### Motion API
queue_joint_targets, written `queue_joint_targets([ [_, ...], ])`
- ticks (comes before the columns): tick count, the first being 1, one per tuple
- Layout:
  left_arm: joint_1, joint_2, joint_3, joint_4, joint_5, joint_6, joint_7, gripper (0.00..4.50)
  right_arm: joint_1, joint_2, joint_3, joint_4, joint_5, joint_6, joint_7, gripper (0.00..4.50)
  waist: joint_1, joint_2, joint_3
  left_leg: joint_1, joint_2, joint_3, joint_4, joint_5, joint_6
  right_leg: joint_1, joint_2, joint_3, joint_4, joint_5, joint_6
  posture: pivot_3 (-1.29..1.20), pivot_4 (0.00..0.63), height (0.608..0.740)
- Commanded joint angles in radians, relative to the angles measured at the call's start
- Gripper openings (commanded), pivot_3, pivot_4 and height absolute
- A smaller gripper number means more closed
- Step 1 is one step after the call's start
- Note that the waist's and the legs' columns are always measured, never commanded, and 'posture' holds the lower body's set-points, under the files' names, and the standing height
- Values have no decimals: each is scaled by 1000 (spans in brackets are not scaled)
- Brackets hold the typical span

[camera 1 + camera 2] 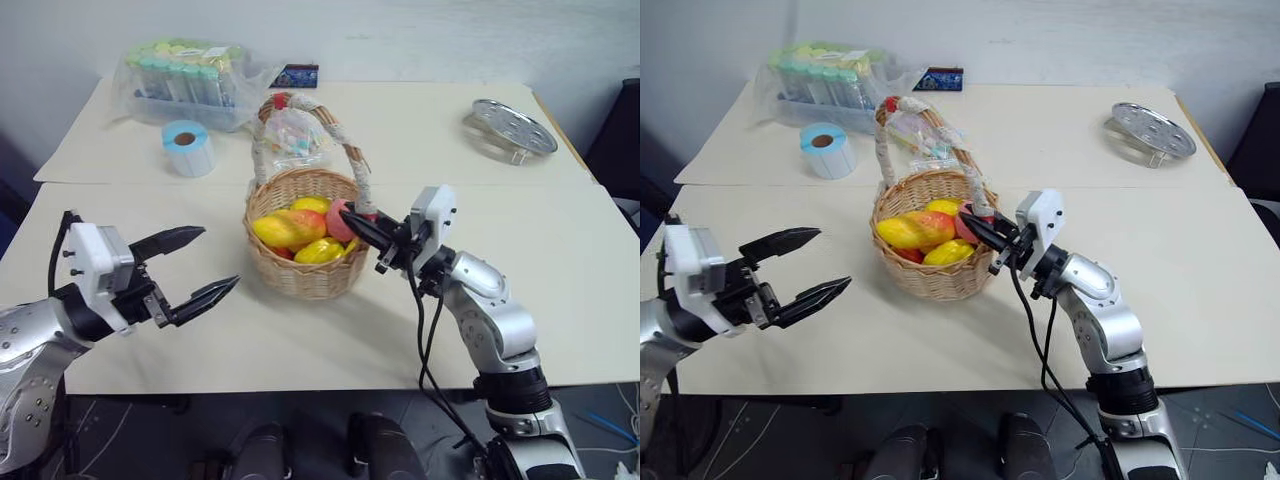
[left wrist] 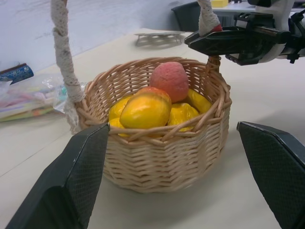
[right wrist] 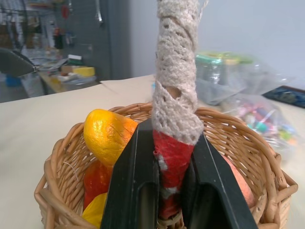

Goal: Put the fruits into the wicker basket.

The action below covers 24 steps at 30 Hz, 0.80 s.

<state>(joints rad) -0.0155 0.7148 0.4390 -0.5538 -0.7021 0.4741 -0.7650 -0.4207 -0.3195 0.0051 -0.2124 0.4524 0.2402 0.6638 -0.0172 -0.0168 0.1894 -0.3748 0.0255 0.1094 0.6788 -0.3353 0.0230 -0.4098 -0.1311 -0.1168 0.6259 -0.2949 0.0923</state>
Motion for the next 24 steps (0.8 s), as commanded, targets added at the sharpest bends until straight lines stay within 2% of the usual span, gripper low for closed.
queue_joint_targets([
  [1,-51,-17,-81,45,29,-44,-19,4500,33,-55,-150,-83,36,-35,-35,185,7,0,0,0,0,0,0,0,0,0,0,0,0,0,0,0,150,740],
  [7,-139,-17,-157,136,39,-49,-64,4500,138,-146,-323,-84,33,-111,-20,185,15,0,0,0,0,2,0,0,1,-1,1,1,0,0,0,0,150,740],
  [10,-162,-18,-171,164,48,-59,-76,4500,133,-174,-380,5,23,-168,-20,185,10,0,0,1,0,4,0,-1,1,-1,2,1,0,0,0,0,150,740],
  [13,-173,-14,-183,174,43,-52,-88,4500,81,-203,-439,177,5,-225,-40,185,8,0,0,3,1,7,0,-1,1,0,2,2,1,0,0,0,150,740],
  [17,-166,-14,-180,165,43,-45,-84,4500,22,-237,-445,384,-9,-227,-35,185,10,2,1,3,1,7,0,-1,1,-1,2,5,1,0,0,0,150,740],
  [24,-136,-8,-178,129,68,-58,-66,4500,-18,-258,-419,604,-42,-315,31,185,6,2,1,6,2,8,1,-1,1,1,1,6,1,0,0,0,150,740],
])
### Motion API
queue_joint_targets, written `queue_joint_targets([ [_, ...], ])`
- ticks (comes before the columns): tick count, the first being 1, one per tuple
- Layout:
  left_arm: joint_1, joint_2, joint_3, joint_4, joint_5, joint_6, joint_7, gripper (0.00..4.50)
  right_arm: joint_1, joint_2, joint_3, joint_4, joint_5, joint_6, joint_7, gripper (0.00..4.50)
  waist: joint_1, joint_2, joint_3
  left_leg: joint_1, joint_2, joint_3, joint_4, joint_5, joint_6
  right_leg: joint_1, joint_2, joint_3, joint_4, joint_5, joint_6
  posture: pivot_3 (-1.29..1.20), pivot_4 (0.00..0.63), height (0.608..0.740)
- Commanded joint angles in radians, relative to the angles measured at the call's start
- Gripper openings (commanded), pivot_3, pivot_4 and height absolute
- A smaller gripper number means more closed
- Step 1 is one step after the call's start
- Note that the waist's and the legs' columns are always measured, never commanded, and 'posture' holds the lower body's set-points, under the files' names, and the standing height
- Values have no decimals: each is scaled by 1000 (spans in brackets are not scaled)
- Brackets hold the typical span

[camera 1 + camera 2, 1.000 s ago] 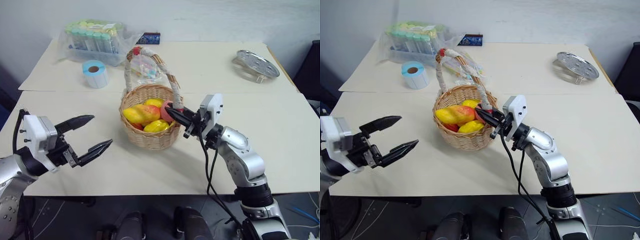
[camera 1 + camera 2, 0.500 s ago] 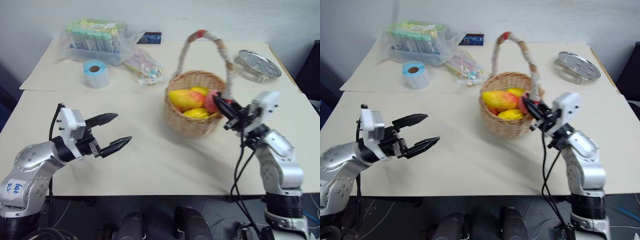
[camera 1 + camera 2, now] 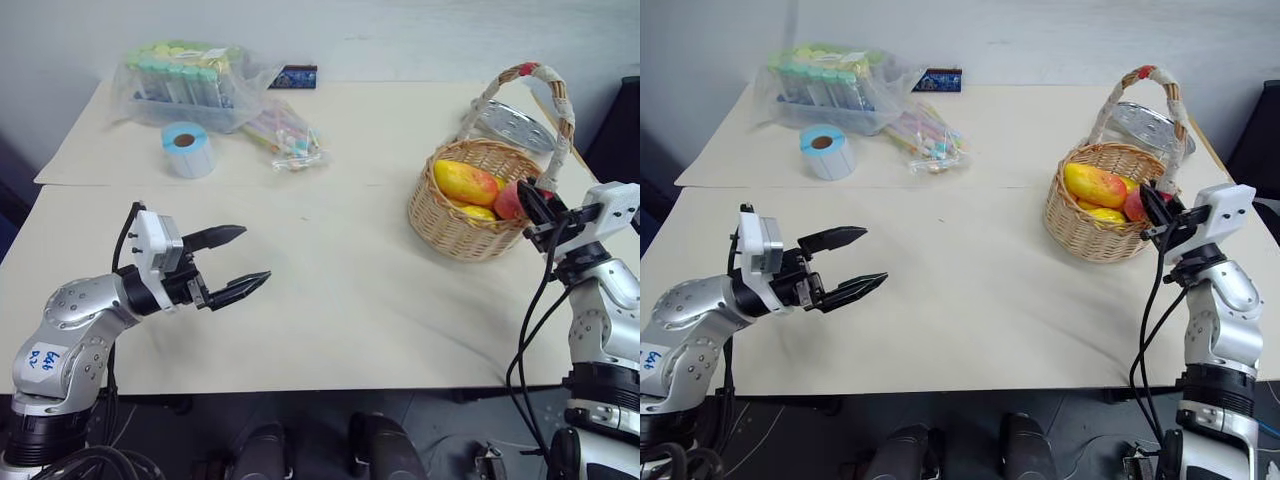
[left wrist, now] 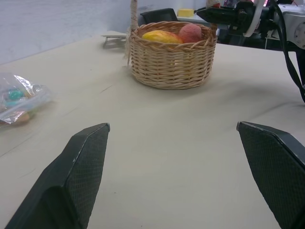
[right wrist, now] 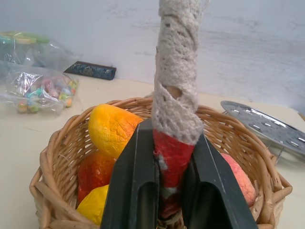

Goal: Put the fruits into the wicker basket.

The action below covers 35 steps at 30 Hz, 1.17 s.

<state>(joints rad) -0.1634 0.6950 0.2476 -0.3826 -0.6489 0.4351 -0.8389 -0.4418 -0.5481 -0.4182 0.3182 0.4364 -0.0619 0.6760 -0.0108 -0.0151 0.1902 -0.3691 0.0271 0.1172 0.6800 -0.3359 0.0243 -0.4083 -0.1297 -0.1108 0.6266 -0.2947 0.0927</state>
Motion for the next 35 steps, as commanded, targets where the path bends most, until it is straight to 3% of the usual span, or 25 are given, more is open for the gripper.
queue_joint_targets([
  [1,15,11,22,-52,10,-16,15,4500,-4,-41,1,95,-32,-32,25,185,-1,0,0,0,0,0,1,0,0,0,0,0,0,0,0,0,150,740],
  [2,21,10,31,-61,4,-12,19,4500,-5,-56,-4,103,-16,-20,49,894,-2,0,0,0,0,0,1,0,0,0,0,0,0,0,0,0,150,740],
  [13,207,37,125,-97,22,-25,17,4500,191,-144,-45,-147,36,9,144,4404,6,2,0,-1,1,0,0,-1,0,-1,-1,1,-1,0,0,0,150,740],
  [18,368,12,171,-96,80,-94,4,4500,305,-222,-24,-139,8,-75,318,4460,7,2,0,-1,1,0,0,-3,1,-1,-1,0,-5,0,0,0,150,740],
  [22,501,-33,166,-67,175,-202,6,4500,410,-255,139,-101,-60,-300,611,4460,7,2,0,0,1,1,0,-5,1,0,0,1,-6,0,0,0,150,740],
  [26,513,-76,120,12,386,-446,75,4500,328,-137,243,-55,-67,-347,609,4460,4,2,0,1,2,2,1,-5,1,0,0,1,-6,0,-1,0,150,740],
  [35,528,-92,59,11,440,-535,82,4500,121,31,408,168,-142,-504,655,4460,10,3,0,0,3,1,1,-6,0,-2,-1,0,-6,3,-4,0,150,740],
])
